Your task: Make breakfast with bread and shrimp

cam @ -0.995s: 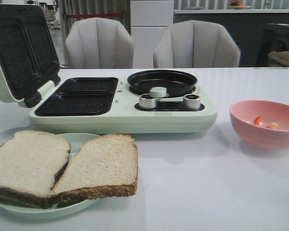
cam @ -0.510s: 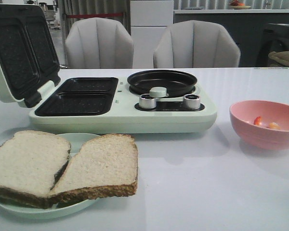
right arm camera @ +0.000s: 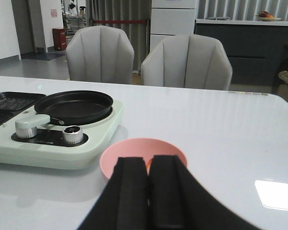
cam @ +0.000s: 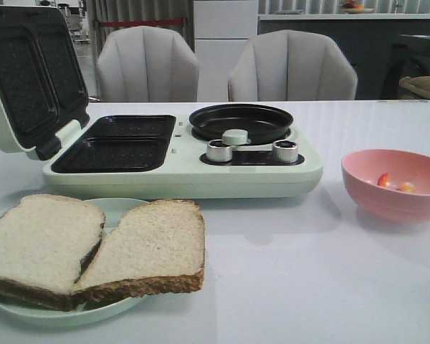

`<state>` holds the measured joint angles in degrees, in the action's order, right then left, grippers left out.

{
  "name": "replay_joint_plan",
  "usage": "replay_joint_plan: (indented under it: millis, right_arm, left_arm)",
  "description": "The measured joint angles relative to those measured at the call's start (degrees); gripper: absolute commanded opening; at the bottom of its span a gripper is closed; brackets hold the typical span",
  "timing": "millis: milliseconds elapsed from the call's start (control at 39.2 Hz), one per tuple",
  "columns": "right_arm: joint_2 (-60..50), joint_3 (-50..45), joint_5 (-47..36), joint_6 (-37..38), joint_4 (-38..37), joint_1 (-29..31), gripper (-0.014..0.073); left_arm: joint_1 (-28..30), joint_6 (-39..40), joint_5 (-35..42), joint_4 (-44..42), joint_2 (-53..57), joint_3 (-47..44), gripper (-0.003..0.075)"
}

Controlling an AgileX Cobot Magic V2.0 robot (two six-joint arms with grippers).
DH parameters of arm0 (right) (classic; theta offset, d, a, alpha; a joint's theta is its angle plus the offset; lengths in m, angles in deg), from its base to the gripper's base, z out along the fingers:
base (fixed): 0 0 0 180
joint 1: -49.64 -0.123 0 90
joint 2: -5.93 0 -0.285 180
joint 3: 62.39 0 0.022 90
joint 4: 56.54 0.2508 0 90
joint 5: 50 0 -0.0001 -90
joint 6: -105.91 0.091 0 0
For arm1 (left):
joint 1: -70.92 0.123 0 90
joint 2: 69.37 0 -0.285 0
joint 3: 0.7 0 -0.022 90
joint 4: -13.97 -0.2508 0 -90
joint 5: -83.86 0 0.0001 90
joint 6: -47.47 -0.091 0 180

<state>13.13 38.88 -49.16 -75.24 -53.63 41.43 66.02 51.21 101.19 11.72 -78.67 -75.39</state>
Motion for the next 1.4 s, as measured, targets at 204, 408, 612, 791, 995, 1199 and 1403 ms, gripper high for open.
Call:
replay_joint_plan:
  millis: [204, 408, 612, 791, 995, 1199, 1403]
  right_arm:
    - [0.00, 0.00, 0.21, 0.00, 0.00, 0.00, 0.0142]
    - [0.00, 0.00, 0.21, 0.00, 0.00, 0.00, 0.0142]
    - [0.00, 0.00, 0.21, 0.00, 0.00, 0.00, 0.0142]
    - [0.00, 0.00, 0.21, 0.00, 0.00, 0.00, 0.0142]
    - [0.00, 0.00, 0.21, 0.00, 0.00, 0.00, 0.0142]
    - [0.00, 0.00, 0.21, 0.00, 0.00, 0.00, 0.0142]
    - [0.00, 0.00, 0.21, 0.00, 0.00, 0.00, 0.0142]
  left_arm:
    - [0.00, 0.00, -11.23, 0.00, -3.02, 12.67, 0.0114]
    - [0.00, 0.00, -30.00, 0.00, -11.74, 22.94, 0.0114]
    - [0.00, 0.00, -35.28, 0.00, -16.62, 23.57, 0.0114]
    - [0.00, 0.00, -35.73, 4.16, -18.67, 23.57, 0.0134]
    - [0.00, 0.00, -37.32, 3.82, -18.80, 23.60, 0.0350]
    - [0.00, 0.00, -38.67, 2.63, -18.80, 23.60, 0.0589]
    - [-0.57, 0.00, -39.65, 0.36, -18.80, 23.60, 0.0586]
